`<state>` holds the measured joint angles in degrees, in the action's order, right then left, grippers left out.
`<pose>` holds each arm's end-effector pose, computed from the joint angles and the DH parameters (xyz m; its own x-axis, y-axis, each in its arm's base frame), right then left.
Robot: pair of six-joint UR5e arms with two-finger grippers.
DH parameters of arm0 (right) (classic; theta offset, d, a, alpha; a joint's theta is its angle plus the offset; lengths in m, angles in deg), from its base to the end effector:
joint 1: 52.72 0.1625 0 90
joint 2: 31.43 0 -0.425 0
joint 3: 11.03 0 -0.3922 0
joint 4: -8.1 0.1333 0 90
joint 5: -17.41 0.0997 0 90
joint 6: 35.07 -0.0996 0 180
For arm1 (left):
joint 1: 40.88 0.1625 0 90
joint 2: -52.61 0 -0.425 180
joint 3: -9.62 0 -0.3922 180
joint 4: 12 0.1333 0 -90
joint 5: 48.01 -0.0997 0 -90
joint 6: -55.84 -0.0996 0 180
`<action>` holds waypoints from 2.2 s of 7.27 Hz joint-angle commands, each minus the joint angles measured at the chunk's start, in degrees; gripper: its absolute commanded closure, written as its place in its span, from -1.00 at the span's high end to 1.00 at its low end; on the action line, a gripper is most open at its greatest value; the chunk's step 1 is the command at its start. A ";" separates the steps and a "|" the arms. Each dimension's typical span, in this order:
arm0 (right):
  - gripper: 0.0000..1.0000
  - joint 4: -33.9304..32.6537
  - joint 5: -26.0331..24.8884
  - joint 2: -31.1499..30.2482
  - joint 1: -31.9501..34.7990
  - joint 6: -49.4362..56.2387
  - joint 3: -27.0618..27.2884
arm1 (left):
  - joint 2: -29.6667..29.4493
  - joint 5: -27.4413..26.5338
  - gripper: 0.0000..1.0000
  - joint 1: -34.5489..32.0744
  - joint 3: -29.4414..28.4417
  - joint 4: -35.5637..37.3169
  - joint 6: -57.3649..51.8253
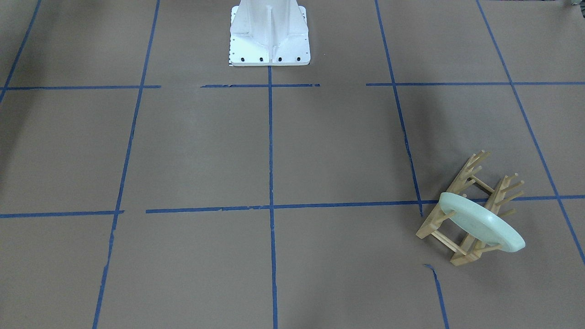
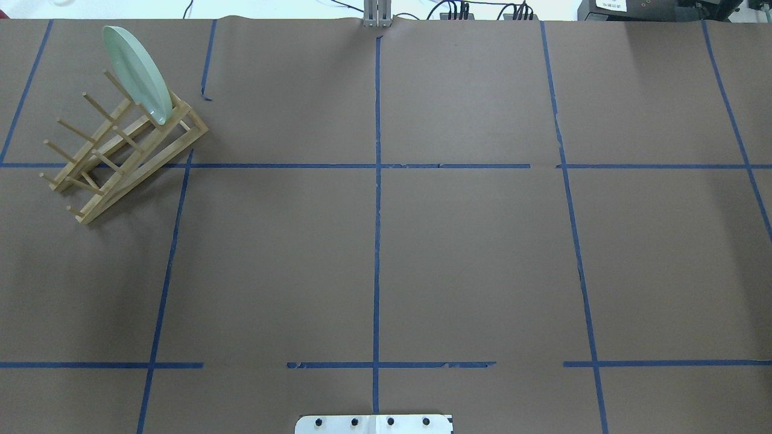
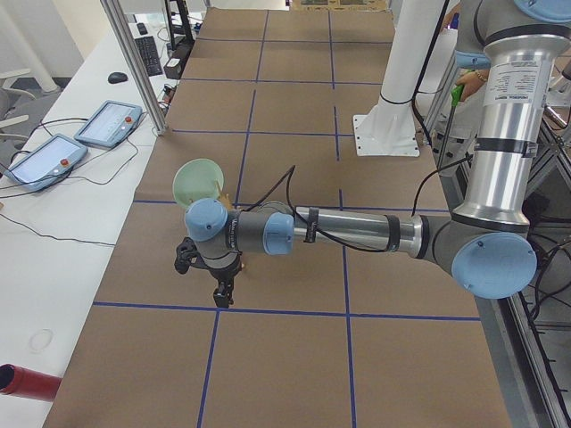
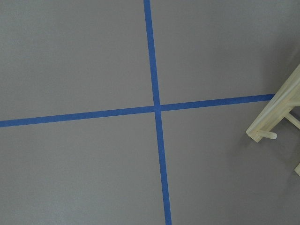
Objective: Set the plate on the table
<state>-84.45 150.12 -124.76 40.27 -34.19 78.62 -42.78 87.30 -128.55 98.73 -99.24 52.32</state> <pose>0.0895 -0.4538 0.6955 0.7307 0.0966 0.6759 -0.0406 0.9943 -0.0982 -0.0408 -0.5348 0.6218 0.6980 0.1114 -0.7074 -0.0836 0.9937 0.0739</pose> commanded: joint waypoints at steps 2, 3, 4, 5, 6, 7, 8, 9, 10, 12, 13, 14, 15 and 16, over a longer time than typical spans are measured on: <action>1.00 0.00 0.00 0.00 0.00 0.00 0.00 | -0.50 -0.13 1.00 0.21 0.26 -0.21 0.61; 1.00 0.00 0.00 0.00 0.00 0.00 0.00 | -0.58 -0.30 1.00 0.21 0.09 -0.39 0.62; 1.00 0.00 0.00 0.00 0.00 0.00 0.00 | -0.85 -0.22 1.00 0.12 -0.08 -0.74 0.44; 1.00 0.00 0.00 0.00 0.00 0.00 0.00 | 0.02 -0.30 1.00 -0.23 -0.09 -2.05 0.35; 1.00 0.00 0.00 0.00 0.00 0.00 0.00 | 1.25 0.13 1.00 -0.58 0.09 -2.67 0.44; 1.00 0.00 0.00 0.00 0.00 0.00 0.00 | 0.39 0.40 1.00 -0.06 -0.61 -4.41 0.53; 1.00 0.00 0.00 0.00 0.00 0.00 0.00 | 0.29 5.36 1.00 -0.23 1.39 -5.56 6.88; 1.00 0.00 0.00 0.00 0.00 0.00 0.00 | 0.12 11.76 1.00 -0.06 5.41 -6.10 17.04; 1.00 0.00 0.00 0.00 0.00 0.00 0.00 | -2.49 12.08 1.00 0.12 6.15 -10.89 29.93; 1.00 0.00 0.00 0.00 0.00 0.00 0.00 | -3.92 12.26 1.00 2.13 6.42 -26.68 56.19; 1.00 0.00 0.00 0.00 0.00 0.00 0.00 | -7.06 11.74 1.00 5.54 5.11 -36.33 73.74; 1.00 0.00 0.00 0.00 0.00 0.00 0.00 | -9.61 7.99 1.00 9.05 3.62 -41.99 80.96; 1.00 0.00 0.00 0.00 0.00 0.00 0.00 | -10.33 -0.92 1.00 10.91 3.87 -43.18 82.34; 1.00 0.00 0.00 0.00 0.00 0.00 -0.09 | -10.69 -1.88 1.00 11.80 3.52 -43.37 88.27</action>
<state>-84.45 150.12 -124.77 40.27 -34.19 78.60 -52.56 89.38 -118.54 102.65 -140.91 133.92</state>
